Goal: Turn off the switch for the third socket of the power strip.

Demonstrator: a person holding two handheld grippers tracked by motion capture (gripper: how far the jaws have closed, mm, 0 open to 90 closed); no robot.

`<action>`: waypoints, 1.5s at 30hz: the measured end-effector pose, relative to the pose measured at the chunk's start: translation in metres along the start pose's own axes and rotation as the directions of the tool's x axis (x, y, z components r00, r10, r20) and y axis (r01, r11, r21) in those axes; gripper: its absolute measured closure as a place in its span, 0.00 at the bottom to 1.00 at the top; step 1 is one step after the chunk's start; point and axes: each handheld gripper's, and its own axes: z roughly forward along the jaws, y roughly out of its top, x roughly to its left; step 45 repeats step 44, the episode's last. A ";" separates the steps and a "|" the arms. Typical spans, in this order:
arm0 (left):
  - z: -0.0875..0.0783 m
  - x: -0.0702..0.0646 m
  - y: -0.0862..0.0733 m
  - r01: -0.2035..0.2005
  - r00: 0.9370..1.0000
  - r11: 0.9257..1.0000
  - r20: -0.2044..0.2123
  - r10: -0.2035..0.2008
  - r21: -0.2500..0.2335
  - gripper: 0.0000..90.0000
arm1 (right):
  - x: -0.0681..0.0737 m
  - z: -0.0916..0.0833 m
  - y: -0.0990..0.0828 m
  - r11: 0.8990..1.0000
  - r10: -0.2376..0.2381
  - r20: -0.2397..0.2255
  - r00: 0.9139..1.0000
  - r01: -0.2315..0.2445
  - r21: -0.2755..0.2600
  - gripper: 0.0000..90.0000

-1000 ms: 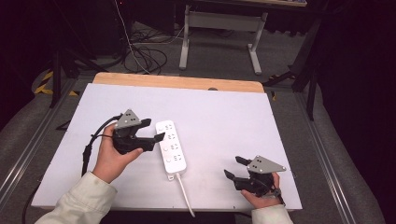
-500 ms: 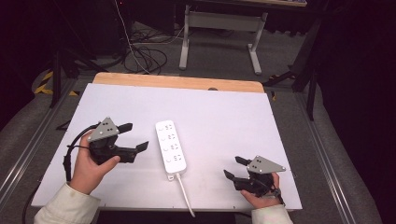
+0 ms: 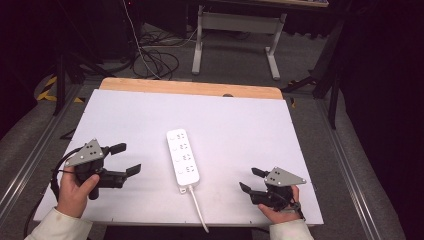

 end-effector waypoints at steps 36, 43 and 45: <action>-0.021 0.018 -0.067 0.078 0.993 0.996 -0.091 -0.075 0.035 0.12 | 0.000 0.001 0.000 1.000 0.001 0.000 1.000 -0.001 0.010 0.39; -0.020 0.020 -0.070 0.022 0.995 0.999 -0.100 -0.018 0.032 0.13 | -0.001 0.002 -0.001 1.000 0.004 0.001 1.000 -0.004 0.013 0.39; -0.020 0.020 -0.070 0.005 0.995 1.000 -0.100 -0.002 0.031 0.13 | -0.001 0.003 -0.001 1.000 0.004 0.002 1.000 -0.004 0.013 0.39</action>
